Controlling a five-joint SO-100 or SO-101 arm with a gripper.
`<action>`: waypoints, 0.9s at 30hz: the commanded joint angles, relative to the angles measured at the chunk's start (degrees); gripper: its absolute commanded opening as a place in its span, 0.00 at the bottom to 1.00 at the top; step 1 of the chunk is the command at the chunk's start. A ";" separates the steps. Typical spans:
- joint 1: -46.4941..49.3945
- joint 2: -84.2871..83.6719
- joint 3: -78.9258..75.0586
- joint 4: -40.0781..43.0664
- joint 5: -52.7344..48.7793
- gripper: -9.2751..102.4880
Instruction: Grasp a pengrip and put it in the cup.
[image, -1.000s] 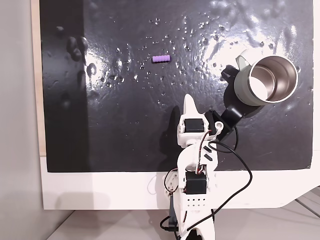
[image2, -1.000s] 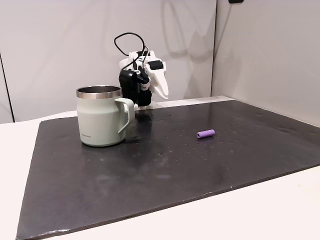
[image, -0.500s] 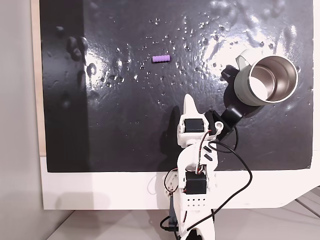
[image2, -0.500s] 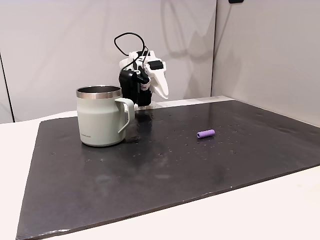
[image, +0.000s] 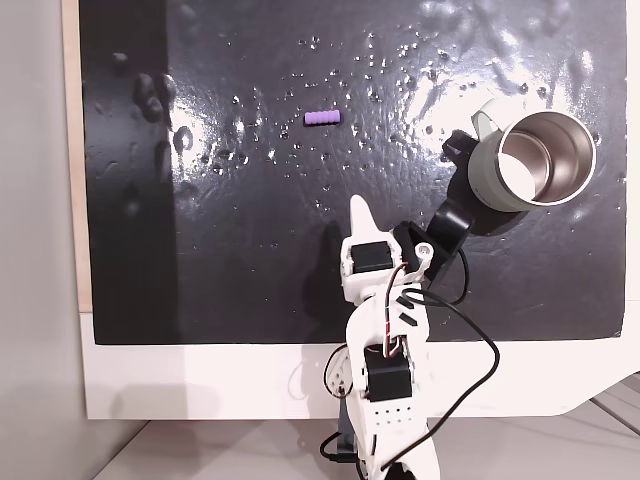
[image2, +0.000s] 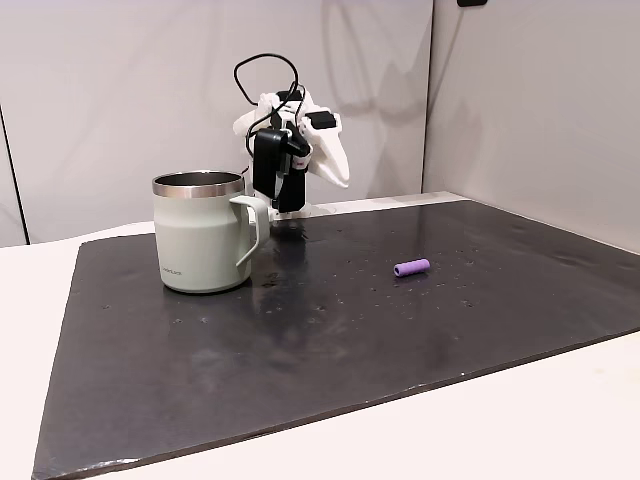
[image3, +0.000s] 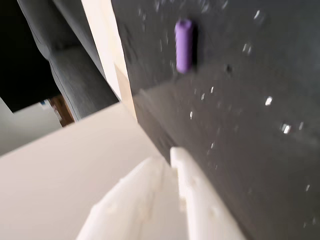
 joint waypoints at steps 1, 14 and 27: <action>-2.64 -9.40 -11.78 1.93 0.26 0.08; -3.69 -52.91 -52.03 16.87 11.69 0.09; -5.80 -87.45 -86.13 32.08 20.48 0.19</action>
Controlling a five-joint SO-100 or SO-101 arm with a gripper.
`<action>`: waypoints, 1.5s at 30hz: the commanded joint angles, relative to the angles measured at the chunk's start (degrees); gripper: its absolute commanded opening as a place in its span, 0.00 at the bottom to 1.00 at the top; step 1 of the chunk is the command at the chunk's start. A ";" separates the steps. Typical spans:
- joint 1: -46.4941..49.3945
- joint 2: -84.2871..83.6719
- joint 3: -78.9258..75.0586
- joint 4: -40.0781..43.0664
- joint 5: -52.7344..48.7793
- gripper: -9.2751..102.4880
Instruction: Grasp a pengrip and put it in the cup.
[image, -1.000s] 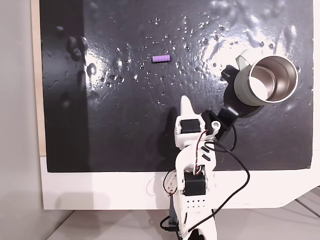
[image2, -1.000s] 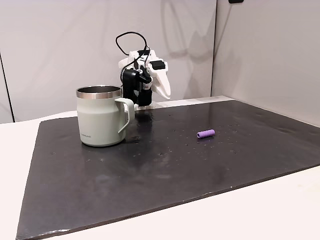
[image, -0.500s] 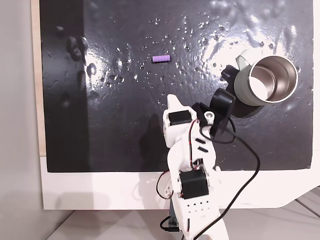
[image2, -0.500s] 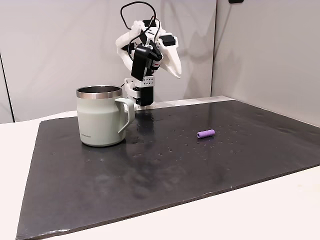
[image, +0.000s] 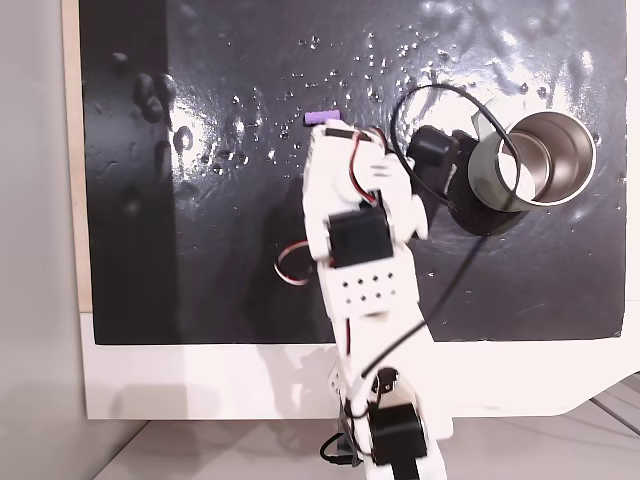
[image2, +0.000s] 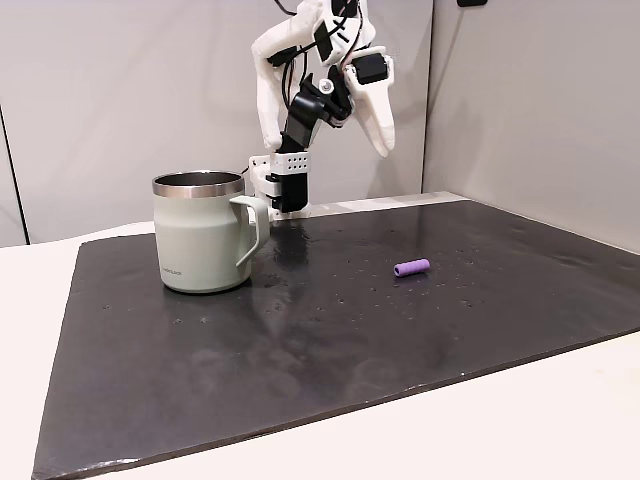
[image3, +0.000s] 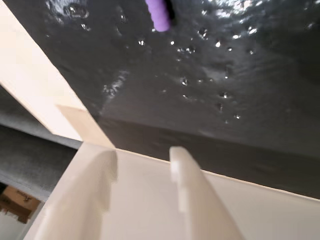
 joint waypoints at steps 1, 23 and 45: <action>-0.26 -5.98 -8.61 2.55 0.00 0.20; 2.64 -38.23 -33.13 6.50 -5.36 0.24; 3.08 -58.62 -49.48 9.23 -7.12 0.24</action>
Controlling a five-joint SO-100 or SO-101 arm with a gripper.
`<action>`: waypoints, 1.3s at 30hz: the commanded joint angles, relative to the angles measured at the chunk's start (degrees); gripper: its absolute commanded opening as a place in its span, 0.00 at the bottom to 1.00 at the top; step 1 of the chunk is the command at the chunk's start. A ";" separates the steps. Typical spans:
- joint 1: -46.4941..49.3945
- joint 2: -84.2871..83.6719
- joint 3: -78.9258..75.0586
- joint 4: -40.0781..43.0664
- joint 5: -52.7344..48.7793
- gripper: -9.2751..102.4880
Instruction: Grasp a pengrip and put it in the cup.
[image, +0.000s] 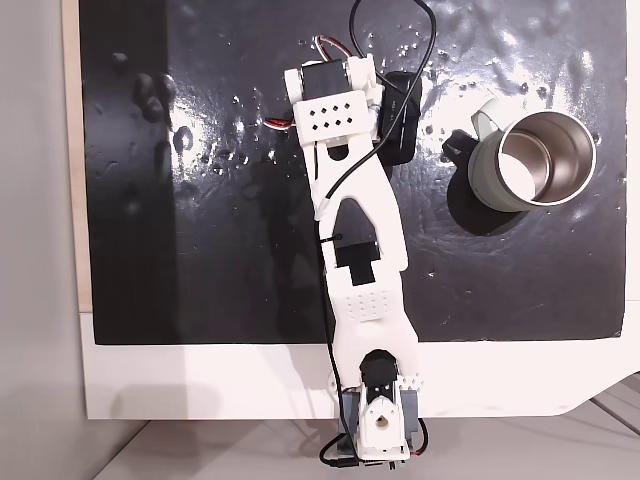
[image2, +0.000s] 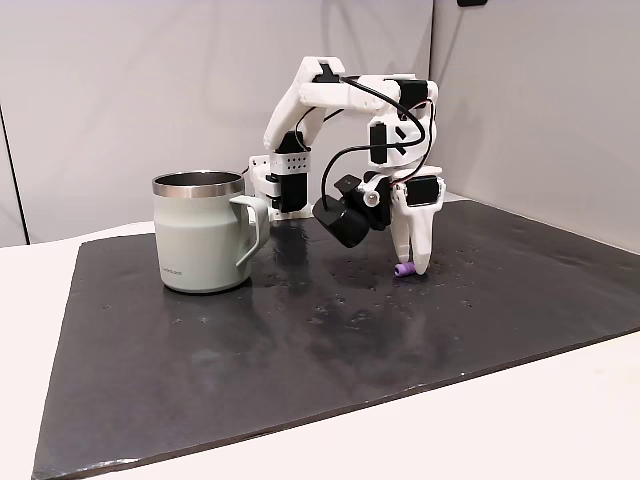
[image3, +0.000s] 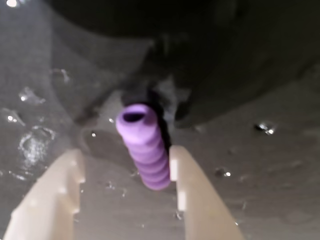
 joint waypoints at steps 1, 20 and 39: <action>1.14 -0.35 -4.22 1.67 -0.97 0.24; 1.32 5.98 -3.43 4.66 -0.97 0.08; 7.12 43.68 6.50 10.81 -6.68 0.08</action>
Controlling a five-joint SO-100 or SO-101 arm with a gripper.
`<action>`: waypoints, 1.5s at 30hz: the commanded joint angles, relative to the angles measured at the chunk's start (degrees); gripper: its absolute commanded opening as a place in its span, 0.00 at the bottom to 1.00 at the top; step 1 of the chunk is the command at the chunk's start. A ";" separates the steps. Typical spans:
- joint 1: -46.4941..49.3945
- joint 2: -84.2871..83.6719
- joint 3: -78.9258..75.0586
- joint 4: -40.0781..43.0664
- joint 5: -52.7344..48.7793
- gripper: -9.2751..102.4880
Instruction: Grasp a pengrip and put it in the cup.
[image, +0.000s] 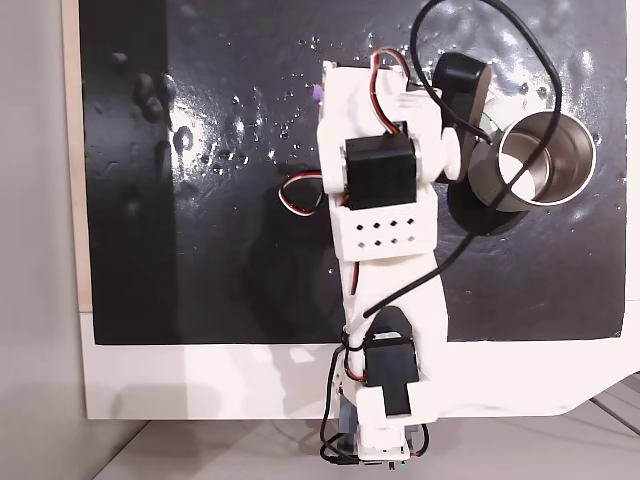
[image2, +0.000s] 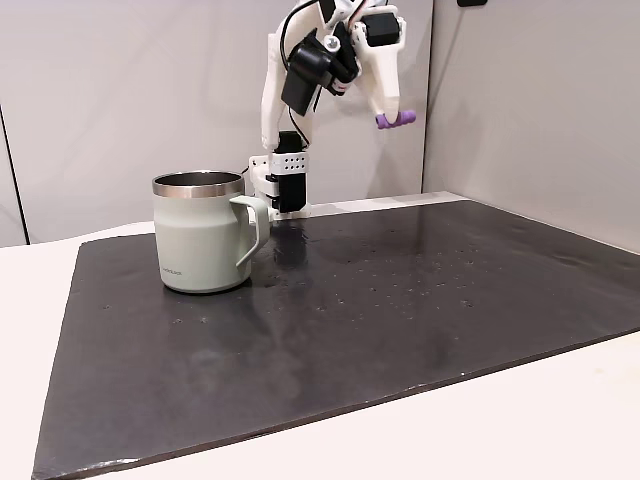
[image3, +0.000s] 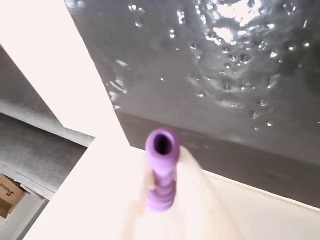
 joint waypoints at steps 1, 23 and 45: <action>4.04 4.66 0.00 2.37 -2.55 0.08; 37.79 7.47 -1.93 4.66 -25.05 0.08; 41.84 -0.53 -10.20 4.83 -29.18 0.38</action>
